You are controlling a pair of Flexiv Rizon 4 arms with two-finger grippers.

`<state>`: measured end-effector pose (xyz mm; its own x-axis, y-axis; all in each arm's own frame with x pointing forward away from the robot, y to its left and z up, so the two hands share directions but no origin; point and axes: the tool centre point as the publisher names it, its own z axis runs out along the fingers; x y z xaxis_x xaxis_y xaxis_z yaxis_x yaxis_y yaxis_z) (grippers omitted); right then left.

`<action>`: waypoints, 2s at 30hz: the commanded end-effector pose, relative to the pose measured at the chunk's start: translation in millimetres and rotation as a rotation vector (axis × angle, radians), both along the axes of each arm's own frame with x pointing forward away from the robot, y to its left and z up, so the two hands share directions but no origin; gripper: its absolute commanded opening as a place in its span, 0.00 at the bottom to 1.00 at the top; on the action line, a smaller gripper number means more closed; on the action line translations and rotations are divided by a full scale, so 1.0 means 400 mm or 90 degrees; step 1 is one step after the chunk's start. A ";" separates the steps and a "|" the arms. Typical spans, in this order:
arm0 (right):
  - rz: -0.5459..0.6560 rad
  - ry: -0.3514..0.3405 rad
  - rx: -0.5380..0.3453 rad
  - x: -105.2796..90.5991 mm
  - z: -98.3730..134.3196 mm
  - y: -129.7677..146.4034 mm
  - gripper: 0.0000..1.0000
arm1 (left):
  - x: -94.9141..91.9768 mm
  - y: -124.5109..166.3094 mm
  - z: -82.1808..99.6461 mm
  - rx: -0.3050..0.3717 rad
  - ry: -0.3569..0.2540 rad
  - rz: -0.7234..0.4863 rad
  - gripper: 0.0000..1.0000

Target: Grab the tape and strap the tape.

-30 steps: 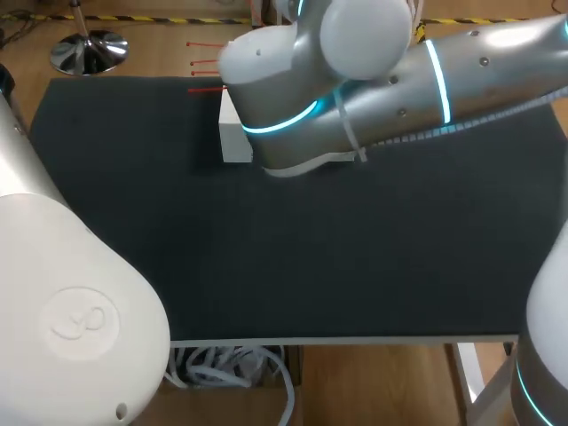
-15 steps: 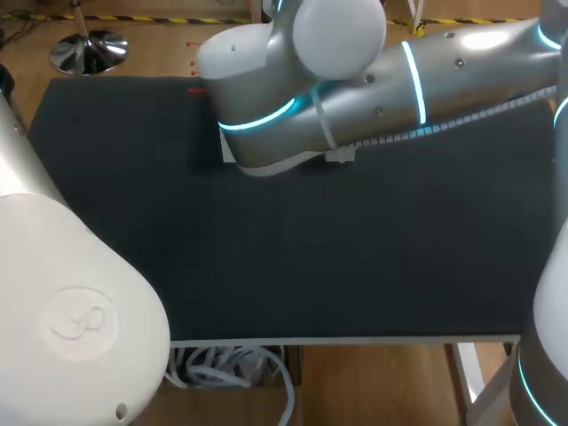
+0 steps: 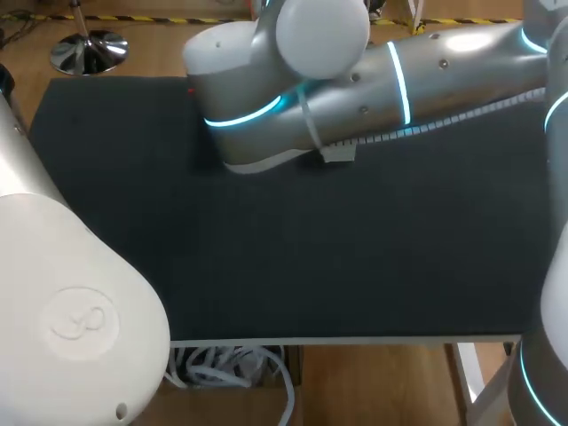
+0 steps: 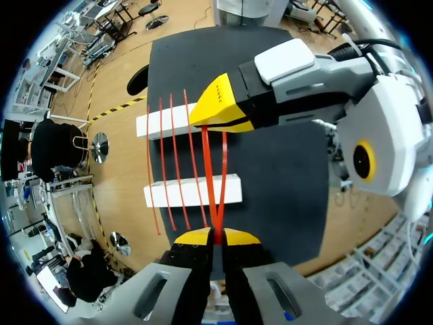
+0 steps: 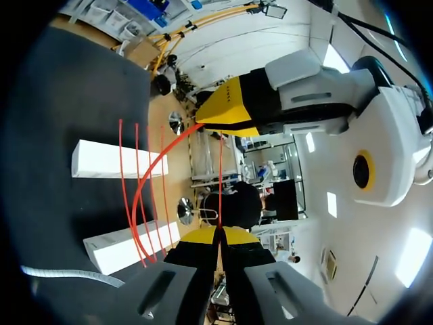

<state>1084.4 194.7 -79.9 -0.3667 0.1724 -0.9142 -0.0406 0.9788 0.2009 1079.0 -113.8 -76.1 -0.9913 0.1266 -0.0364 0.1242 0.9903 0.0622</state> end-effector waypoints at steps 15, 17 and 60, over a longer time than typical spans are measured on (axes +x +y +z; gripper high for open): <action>0.000 -0.009 -0.044 0.002 0.012 0.019 0.00 | -0.001 -0.001 0.000 0.001 0.000 0.001 0.00; -0.001 -0.010 -0.048 0.002 0.012 0.019 0.00 | -0.001 -0.001 0.000 0.001 0.000 0.001 0.00; 0.019 0.000 -0.054 0.010 0.013 0.063 0.00 | -0.001 -0.001 0.000 0.001 0.000 0.001 0.00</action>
